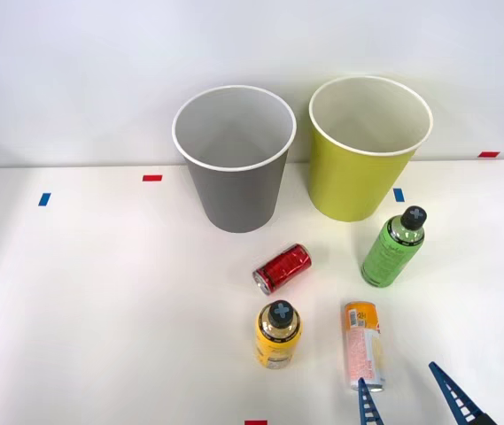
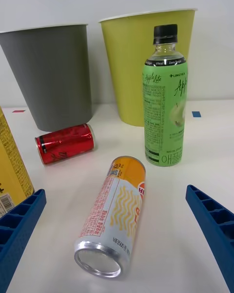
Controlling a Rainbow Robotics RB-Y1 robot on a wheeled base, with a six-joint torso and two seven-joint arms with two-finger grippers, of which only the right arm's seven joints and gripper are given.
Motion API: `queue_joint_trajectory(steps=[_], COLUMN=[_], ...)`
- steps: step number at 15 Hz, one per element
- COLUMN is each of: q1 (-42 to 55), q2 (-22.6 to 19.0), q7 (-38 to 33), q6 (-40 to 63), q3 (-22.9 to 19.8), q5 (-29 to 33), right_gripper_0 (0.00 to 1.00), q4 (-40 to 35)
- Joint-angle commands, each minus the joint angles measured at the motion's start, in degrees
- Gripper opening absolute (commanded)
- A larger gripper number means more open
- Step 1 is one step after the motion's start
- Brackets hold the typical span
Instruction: Put cans in the gray bin, plastic bottles in the light green bin
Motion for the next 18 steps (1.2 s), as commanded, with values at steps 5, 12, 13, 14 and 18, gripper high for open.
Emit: queue_joint_trajectory(steps=[5,12,13,14,18], q1=[-2.02,-4.39,-4.92,-5.36,-3.87], q2=[-0.09,-5.19,-6.24,-7.47,-10.11], q7=[0.52,2.28,2.28,2.28,2.02], q6=[-0.79,-0.70,-0.70,0.61,18.37], q3=[0.79,1.85,1.85,1.85,1.23], q5=[-4.22,-7.47,-7.82,-8.17,-10.02], right_gripper_0=[1.00,1.00,1.00,1.00,1.00], q4=[3.52,0.26,-0.18,-1.23,-14.85])
